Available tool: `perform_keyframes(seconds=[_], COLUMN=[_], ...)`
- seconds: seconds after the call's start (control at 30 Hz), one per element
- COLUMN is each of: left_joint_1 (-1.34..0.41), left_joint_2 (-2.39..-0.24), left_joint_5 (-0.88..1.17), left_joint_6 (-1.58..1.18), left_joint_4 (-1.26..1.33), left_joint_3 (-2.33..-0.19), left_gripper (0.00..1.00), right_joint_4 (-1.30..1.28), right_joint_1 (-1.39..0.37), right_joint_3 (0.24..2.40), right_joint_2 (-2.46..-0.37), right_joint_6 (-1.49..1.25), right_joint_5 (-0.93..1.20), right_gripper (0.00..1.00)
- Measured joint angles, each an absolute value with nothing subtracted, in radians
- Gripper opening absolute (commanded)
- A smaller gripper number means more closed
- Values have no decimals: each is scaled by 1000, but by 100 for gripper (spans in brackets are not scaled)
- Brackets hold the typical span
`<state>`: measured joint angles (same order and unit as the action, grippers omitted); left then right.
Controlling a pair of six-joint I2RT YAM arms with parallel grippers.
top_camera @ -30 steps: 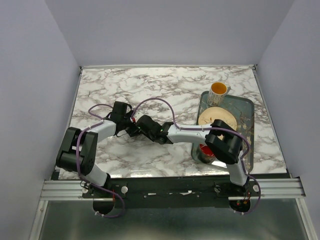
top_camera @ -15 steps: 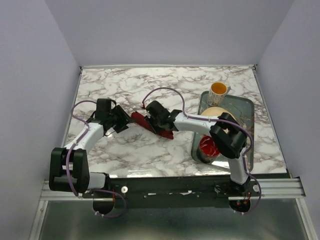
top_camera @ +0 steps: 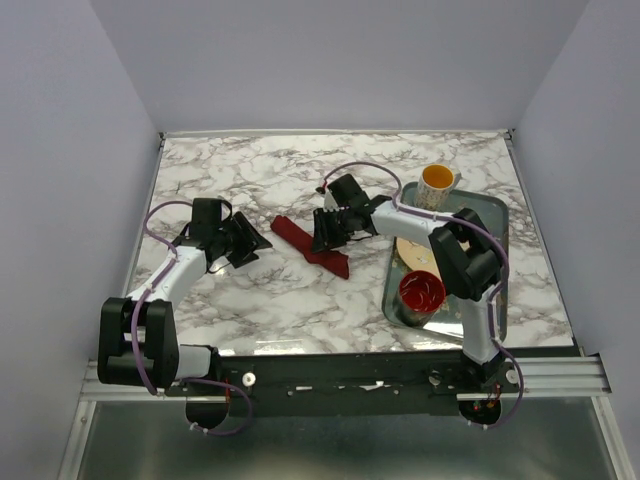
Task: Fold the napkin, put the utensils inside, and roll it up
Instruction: Roll the napkin with the utensil
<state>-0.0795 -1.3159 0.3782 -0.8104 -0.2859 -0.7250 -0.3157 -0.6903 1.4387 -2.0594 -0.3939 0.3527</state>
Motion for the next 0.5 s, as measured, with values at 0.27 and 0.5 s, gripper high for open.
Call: perform_keyframes(seconds=[0.27,0.5], left_joint_1=[-80,-81], left_joint_2=[-1319,-1342], left_joint_5=[423,471], left_joint_6=[-807,-808], left_joint_4=[-283,-257], left_joint_3=[-725,-725], left_gripper=[62,62], right_joint_4=[-314,-152], right_joint_1=[-667,-652], right_joint_3=[1436,1315], right_joint_2=[-2076,-2058], right_joint_6=[-511,-730], right_joint_5=[452,494], right_gripper=[38,39])
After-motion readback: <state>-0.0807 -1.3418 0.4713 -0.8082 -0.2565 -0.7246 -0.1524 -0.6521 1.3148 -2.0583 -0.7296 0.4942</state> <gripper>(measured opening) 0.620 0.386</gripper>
